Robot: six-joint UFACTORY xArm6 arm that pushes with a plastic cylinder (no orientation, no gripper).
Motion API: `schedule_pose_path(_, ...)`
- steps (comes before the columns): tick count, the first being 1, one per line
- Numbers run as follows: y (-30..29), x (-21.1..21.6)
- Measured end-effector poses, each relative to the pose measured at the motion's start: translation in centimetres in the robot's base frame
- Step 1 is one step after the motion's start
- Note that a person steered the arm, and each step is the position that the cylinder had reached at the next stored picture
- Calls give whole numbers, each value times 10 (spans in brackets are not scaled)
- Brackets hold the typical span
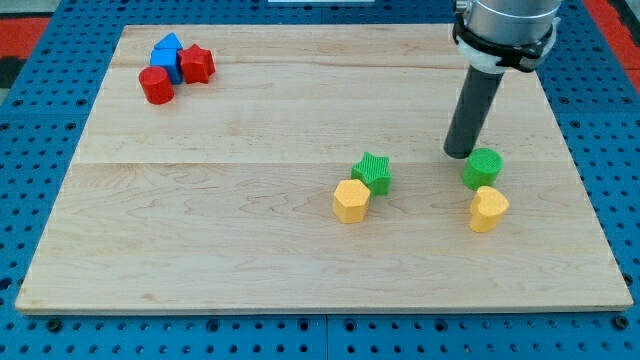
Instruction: Move yellow hexagon and green star up towards the right side of the board
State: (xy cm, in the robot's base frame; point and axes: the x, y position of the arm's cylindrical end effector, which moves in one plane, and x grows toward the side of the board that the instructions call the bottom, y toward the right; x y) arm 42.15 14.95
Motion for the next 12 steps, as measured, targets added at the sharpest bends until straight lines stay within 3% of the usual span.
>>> schedule_pose_path(1,-15,-36)
schedule_pose_path(2,-80,-34)
schedule_pose_path(4,-211,39)
schedule_pose_path(5,-238,92)
schedule_pose_path(6,-205,125)
schedule_pose_path(7,-162,128)
schedule_pose_path(12,-57,18)
